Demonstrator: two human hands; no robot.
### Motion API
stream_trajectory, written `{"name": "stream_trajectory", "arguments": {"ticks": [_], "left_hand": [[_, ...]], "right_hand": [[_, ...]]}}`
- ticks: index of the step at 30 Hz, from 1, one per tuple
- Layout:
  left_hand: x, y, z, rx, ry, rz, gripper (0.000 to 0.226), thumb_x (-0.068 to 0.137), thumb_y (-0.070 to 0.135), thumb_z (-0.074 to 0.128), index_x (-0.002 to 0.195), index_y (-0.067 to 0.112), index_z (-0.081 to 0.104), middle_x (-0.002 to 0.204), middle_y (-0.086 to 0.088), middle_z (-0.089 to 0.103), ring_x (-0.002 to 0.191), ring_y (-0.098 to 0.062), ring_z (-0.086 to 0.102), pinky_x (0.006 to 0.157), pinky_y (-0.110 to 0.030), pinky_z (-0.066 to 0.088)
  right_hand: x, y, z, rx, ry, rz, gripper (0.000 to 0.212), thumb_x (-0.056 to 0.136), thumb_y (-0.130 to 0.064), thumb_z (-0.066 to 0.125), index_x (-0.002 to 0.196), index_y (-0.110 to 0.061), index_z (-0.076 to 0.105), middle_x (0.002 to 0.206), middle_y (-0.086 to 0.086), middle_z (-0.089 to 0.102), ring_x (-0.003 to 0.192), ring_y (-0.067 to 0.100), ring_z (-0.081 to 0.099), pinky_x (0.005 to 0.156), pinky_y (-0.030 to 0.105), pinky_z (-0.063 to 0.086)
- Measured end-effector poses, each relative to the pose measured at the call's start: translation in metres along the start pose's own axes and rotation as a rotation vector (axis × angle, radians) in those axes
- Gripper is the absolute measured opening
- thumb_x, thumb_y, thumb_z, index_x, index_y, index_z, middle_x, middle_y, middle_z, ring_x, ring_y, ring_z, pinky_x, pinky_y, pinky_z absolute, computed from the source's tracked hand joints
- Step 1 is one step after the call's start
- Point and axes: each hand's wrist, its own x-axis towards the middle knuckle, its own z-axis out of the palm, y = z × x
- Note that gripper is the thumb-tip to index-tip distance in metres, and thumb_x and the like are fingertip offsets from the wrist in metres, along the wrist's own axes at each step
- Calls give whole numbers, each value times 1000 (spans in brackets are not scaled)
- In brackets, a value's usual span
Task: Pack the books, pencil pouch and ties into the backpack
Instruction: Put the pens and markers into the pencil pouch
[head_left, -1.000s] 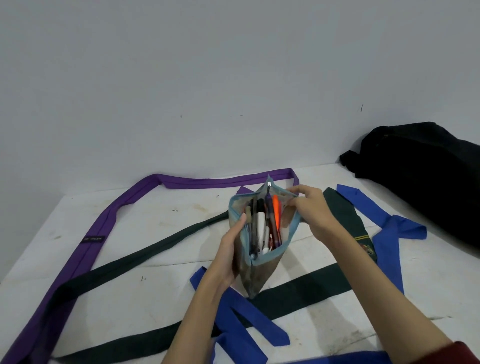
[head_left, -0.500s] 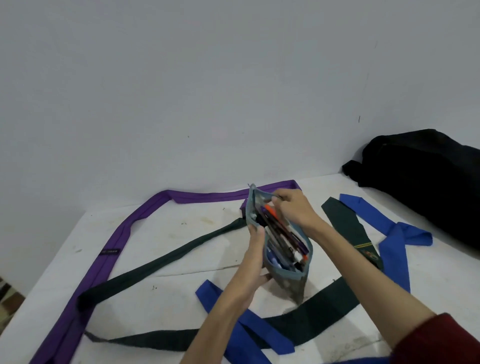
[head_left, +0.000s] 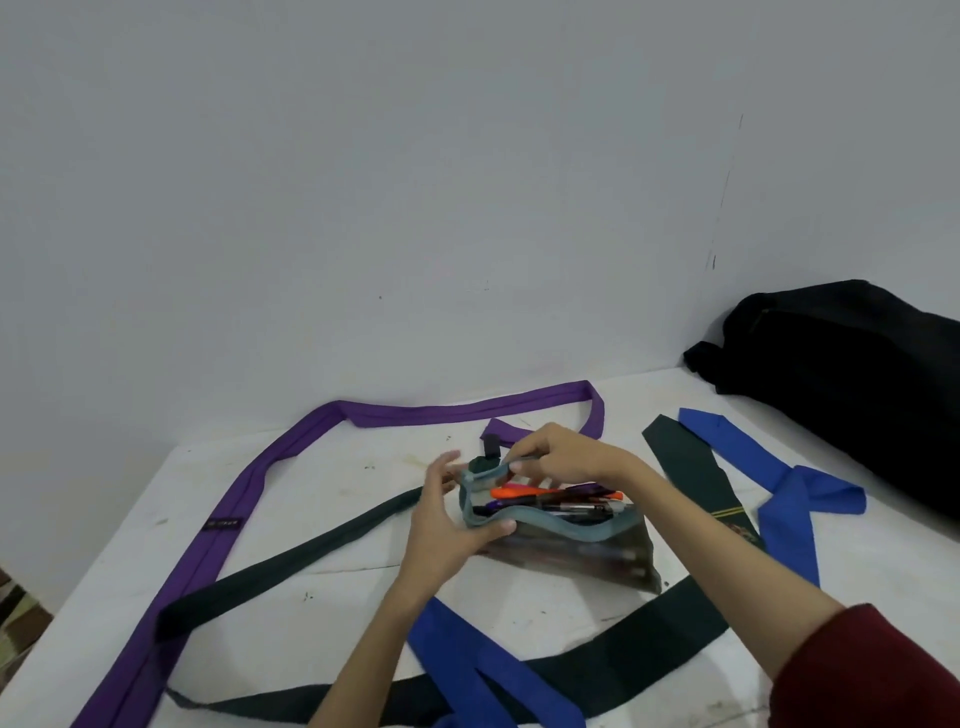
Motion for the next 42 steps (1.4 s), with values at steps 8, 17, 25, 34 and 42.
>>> {"name": "stream_trajectory", "arguments": {"ticks": [8, 17, 25, 34, 42], "left_hand": [[7, -6, 13, 17, 89, 8, 54, 63, 27, 86, 84, 15, 37, 74, -2, 47, 62, -9, 41, 47, -13, 37], [19, 0, -38, 20, -580, -101, 47, 70, 19, 81, 107, 22, 53, 114, 0, 59, 105, -12, 59, 76, -22, 52], [15, -5, -21, -9, 38, -76, 45, 63, 11, 85, 54, 12, 41, 55, 2, 51, 59, -14, 48, 49, -20, 39], [0, -2, 19, -38, 61, -8, 37, 71, 23, 81, 60, 15, 47, 77, -19, 60, 83, -31, 61, 61, -39, 52], [-6, 11, 45, 39, 14, 157, 38, 70, 14, 81, 57, 23, 46, 54, 8, 46, 55, -4, 41, 54, -19, 38]], "right_hand": [[-24, 2, 3, -140, -91, -10, 45, 77, -44, 73, 116, -26, 61, 111, -10, 62, 100, 6, 57, 92, 28, 46], [-59, 23, 7, -672, 71, 114, 51, 83, -45, 65, 129, -30, 50, 120, -6, 61, 107, 16, 54, 91, 28, 34], [-55, 19, 3, -644, 54, 28, 53, 89, -29, 61, 137, -41, 42, 124, -9, 60, 105, 15, 50, 99, 29, 26], [-62, 19, -21, -633, 34, 92, 51, 83, -17, 59, 129, -37, 51, 121, -13, 57, 111, 11, 50, 98, 33, 23], [-59, 0, 10, -306, 277, -37, 19, 89, -36, 59, 78, -23, 50, 82, -11, 55, 80, 11, 54, 80, 29, 40]]}}
